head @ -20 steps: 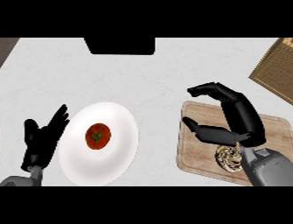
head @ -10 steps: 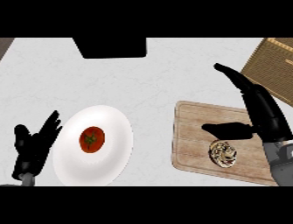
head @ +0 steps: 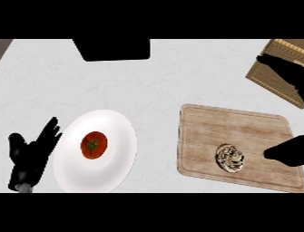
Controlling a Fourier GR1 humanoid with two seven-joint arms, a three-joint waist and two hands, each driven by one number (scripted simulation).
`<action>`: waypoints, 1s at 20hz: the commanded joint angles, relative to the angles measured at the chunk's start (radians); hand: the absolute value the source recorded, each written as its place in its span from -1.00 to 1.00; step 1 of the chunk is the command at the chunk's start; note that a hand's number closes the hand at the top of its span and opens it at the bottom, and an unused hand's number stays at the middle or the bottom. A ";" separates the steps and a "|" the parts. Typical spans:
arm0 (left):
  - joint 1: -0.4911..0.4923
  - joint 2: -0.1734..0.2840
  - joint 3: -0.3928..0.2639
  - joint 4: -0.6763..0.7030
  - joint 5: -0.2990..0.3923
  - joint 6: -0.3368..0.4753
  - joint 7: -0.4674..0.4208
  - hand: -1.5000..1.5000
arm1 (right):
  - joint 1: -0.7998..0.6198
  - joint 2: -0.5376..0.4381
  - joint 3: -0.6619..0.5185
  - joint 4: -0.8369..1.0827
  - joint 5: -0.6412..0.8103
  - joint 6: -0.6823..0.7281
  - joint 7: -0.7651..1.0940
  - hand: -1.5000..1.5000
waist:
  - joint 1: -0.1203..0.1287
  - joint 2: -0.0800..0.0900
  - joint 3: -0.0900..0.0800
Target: Pick the cupcake from the cutting board and place it in the basket
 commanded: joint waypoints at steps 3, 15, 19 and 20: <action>0.043 0.013 -0.006 0.037 0.002 -0.005 0.066 0.00 | -0.030 -0.147 -0.061 -0.106 -0.302 0.265 0.229 -1.00 | 0.004 0.015 -0.006; 0.042 -0.026 -0.035 0.055 -0.031 -0.007 0.065 0.00 | -0.001 -0.348 -0.197 -0.192 -0.629 0.232 0.316 -1.00 | 0.025 0.025 -0.002; 0.061 -0.012 -0.030 0.017 -0.034 -0.019 0.068 0.00 | 0.004 -0.304 -0.141 -0.234 -0.571 0.144 0.343 -1.00 | 0.047 0.028 -0.002; 0.072 -0.015 -0.016 0.055 -0.027 -0.032 0.033 0.00 | 0.081 -0.296 -0.141 -0.237 -0.527 0.152 0.286 -1.00 | 0.035 0.028 -0.001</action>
